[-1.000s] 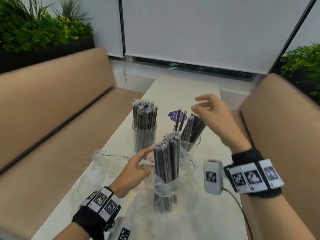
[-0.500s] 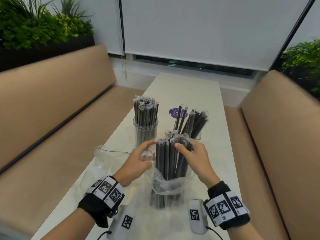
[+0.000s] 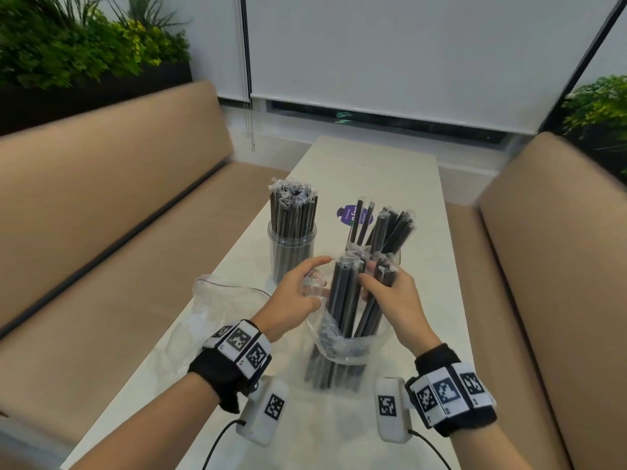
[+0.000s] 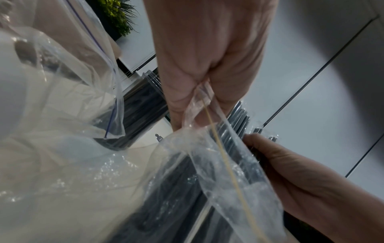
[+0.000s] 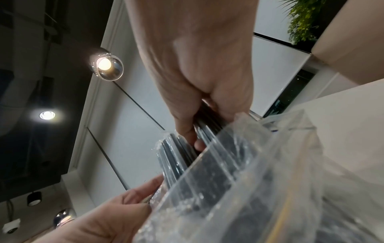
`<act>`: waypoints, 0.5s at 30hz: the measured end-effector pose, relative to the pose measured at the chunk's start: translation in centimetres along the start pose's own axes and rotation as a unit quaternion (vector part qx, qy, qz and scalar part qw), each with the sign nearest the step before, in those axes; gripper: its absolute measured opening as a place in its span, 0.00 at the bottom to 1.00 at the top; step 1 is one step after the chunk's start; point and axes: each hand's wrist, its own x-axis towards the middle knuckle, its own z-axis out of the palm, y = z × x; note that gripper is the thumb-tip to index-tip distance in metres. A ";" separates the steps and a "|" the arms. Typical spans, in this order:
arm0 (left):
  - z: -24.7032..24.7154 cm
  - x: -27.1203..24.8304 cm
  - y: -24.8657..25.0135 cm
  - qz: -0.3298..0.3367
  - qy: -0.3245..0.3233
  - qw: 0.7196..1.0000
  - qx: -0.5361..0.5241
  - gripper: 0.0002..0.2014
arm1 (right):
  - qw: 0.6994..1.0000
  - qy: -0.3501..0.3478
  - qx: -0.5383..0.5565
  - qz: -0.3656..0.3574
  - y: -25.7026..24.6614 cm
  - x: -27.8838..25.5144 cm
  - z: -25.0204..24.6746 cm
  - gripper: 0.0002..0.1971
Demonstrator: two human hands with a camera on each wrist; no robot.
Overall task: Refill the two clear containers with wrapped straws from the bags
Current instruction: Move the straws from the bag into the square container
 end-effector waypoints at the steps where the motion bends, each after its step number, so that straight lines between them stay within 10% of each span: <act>1: 0.0 0.0 0.0 -0.002 -0.002 1.000 0.000 0.40 | 1.000 0.002 -0.010 0.005 0.0 0.0 -0.1 0.04; 15: -0.5 0.3 -0.3 -0.015 0.001 1.000 0.003 0.40 | 0.996 0.049 0.051 -0.060 -6.9 0.8 -4.5 0.07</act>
